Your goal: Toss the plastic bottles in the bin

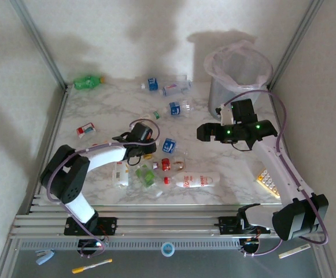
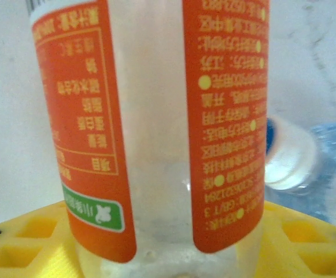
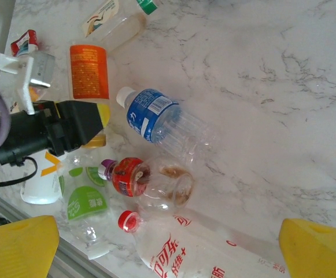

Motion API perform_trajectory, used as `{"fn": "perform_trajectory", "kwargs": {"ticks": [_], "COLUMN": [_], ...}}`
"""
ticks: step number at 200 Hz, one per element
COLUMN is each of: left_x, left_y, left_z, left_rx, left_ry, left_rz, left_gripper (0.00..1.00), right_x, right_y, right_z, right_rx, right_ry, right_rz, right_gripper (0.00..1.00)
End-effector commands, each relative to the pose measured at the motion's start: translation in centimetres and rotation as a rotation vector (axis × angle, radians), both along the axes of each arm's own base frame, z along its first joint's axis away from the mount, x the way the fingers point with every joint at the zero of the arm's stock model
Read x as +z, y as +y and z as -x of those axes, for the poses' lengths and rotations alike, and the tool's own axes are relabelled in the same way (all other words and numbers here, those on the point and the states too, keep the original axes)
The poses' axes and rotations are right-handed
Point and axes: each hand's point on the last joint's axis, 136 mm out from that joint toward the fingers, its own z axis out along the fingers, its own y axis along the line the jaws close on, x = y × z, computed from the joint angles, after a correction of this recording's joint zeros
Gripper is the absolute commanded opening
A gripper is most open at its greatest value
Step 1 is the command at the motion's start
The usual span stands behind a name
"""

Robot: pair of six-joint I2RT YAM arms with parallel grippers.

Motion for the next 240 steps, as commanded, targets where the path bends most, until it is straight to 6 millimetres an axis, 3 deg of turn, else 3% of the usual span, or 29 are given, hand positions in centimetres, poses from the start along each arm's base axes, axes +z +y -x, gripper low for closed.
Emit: {"fn": "perform_trajectory", "kwargs": {"ticks": [1, 30, 54, 89, 111, 162, 240], "left_x": [3.9, 7.9, 11.7, 17.9, 20.7, 23.5, 24.9], "left_y": [-0.1, -0.2, 0.0, -2.2, -4.5, -10.0, -13.7], "left_z": [-1.4, -1.7, -1.4, 0.8, 2.9, 6.7, 9.7], "left_rx": [-0.033, -0.083, -0.124, -0.279, -0.405, -0.651, -0.794], "left_ry": [-0.123, -0.228, -0.314, -0.459, -0.515, -0.573, -0.611], "left_rz": [0.009, 0.009, 0.008, 0.118, 0.221, 0.381, 0.459], "left_gripper": [0.48, 0.48, 0.48, 0.49, 0.49, 0.47, 0.46], "right_x": [0.8, 2.5, 5.1, 9.9, 11.6, 12.8, 11.2], "right_y": [0.9, 2.1, 3.6, 5.8, 6.5, 8.7, 9.5], "right_z": [-0.2, 0.1, 0.5, 1.3, 2.2, 4.6, 4.1], "right_rx": [0.021, 0.061, 0.11, 0.219, 0.276, 0.4, 0.393], "right_ry": [-0.016, -0.049, -0.096, -0.217, -0.271, -0.316, -0.26], "right_rz": [-0.037, -0.123, -0.254, -0.459, -0.5, -0.525, -0.523], "right_gripper": [0.98, 0.98, 0.98, 0.98, 0.97, 0.97, 0.94]}}
